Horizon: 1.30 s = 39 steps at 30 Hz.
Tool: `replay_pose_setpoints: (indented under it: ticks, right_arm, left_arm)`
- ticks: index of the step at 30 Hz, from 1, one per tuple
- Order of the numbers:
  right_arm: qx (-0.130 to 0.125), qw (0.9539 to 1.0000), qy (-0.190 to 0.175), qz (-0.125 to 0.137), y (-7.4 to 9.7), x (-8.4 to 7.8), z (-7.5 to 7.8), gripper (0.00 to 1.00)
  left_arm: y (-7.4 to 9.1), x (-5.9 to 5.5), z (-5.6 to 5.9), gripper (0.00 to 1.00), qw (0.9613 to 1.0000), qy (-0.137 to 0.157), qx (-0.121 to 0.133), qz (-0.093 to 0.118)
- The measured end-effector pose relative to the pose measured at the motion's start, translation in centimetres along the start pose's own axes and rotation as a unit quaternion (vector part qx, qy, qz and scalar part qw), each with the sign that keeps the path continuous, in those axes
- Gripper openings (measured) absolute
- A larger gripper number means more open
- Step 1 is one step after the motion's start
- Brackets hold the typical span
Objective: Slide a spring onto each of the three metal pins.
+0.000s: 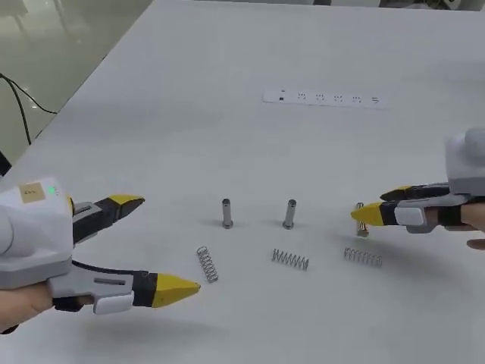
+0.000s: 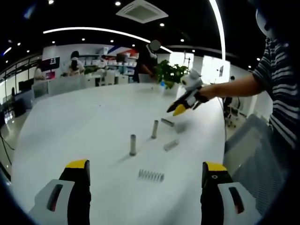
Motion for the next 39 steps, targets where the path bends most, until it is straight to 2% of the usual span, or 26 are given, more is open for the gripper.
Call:
replay_pose_setpoints:
  ticks: [5,16,21,27,30,34,39]
  right_arm:
    - [-0.01,0.9997,-0.015,-0.013,-0.5,0.5,0.6,0.42]
    - [-0.038,0.9966,-0.055,-0.048,-1.8,0.9,0.8,0.29]
    - [-0.053,0.993,-0.08,-0.069,-2.7,0.9,1.2,0.22]
    - [-0.07,0.9855,-0.12,-0.098,-3.4,0.5,1.6,0.17]
    - [-0.076,0.9829,-0.128,-0.108,-3.7,0.5,1.8,0.15]
    - [-0.073,0.9817,-0.134,-0.114,-3.8,0.5,1.3,0.14]
    - [-0.084,0.979,-0.136,-0.126,-3.9,0.4,0.9,0.11]
  left_arm:
    - [-0.1,0.0,0.0,0.97,1.0,0.001,-0.001,0.0]
    - [0.0,-0.2,-0.2,0.96,1.0,0.002,0.001,0.001]
    - [0.0,-0.2,-0.3,0.96,1.0,0.002,0.001,0.001]
    - [0.1,-0.4,-0.3,0.97,1.0,0.002,0.0,0.0]
    - [0.1,-0.4,-0.3,0.97,1.0,0.002,0.0,0.0]
    - [0.0,-0.4,-0.3,0.97,1.0,0.003,0.0,0.0]
    - [0.0,-0.5,-0.1,0.97,1.0,0.003,-0.002,-0.001]
Point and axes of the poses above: the centre of the closed fingertips' face, and the gripper's own axes: y roughly backward along the fingers, z roughly to its right, x roughly out of its top, the point moved 10 cm from there along y, roughly backward along the fingers, and after that the axes turned 6 degrees about -y, right-handed, at the moved point
